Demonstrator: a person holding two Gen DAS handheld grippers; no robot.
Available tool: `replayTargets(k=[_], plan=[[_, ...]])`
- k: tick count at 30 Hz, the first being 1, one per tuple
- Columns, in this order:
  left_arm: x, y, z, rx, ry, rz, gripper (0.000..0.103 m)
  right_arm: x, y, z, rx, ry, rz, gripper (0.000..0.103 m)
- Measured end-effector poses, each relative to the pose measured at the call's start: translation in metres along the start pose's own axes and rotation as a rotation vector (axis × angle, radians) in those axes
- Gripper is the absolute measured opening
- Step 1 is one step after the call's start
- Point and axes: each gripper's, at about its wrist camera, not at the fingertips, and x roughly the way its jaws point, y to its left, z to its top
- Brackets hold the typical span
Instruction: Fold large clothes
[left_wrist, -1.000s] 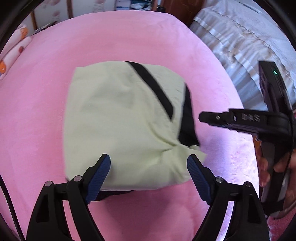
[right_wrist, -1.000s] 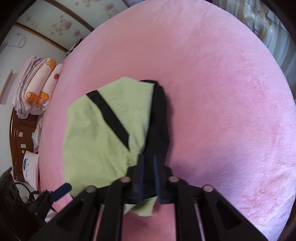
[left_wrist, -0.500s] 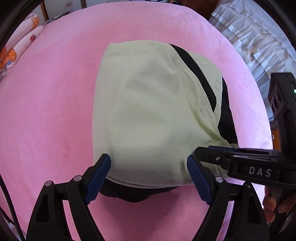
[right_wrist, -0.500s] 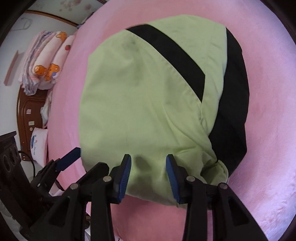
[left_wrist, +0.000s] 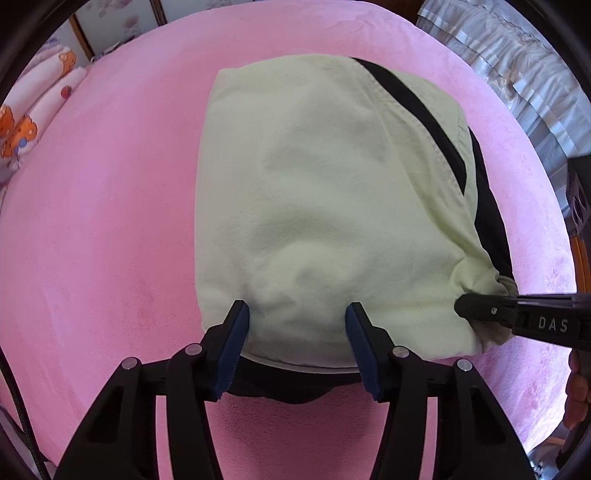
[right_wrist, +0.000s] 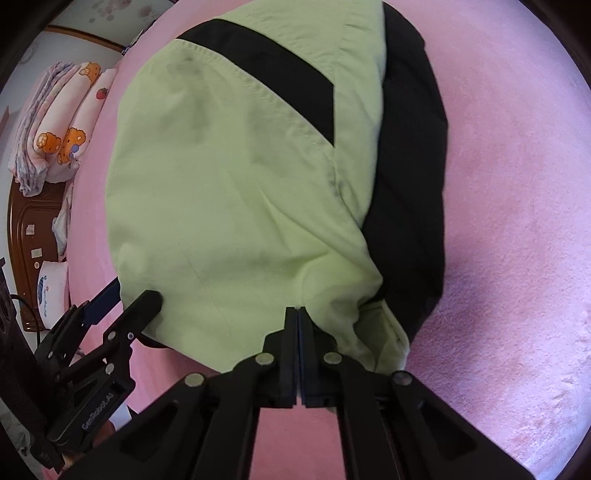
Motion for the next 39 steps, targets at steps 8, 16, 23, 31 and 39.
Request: replayTargets(k=[8, 16, 23, 31, 39], plan=[[0.027, 0.004, -0.006, 0.081, -0.043, -0.031, 0.06, 0.011, -0.016, -0.005, 0.001, 0.004, -0.012, 0.0], [0.016, 0.02, 0.003, 0.065, -0.054, -0.11, 0.052, 0.01, -0.012, -0.004, -0.008, 0.0, -0.011, 0.0], [-0.031, 0.036, 0.049, 0.042, -0.098, -0.13, 0.051, -0.029, -0.004, 0.02, -0.018, -0.053, -0.028, 0.0], [-0.039, 0.045, 0.123, -0.044, -0.108, -0.158, 0.063, -0.07, 0.016, 0.067, -0.042, -0.224, -0.067, 0.004], [0.006, 0.047, 0.159, -0.108, -0.062, -0.131, 0.081, -0.064, 0.034, 0.112, -0.042, -0.324, -0.032, 0.037]])
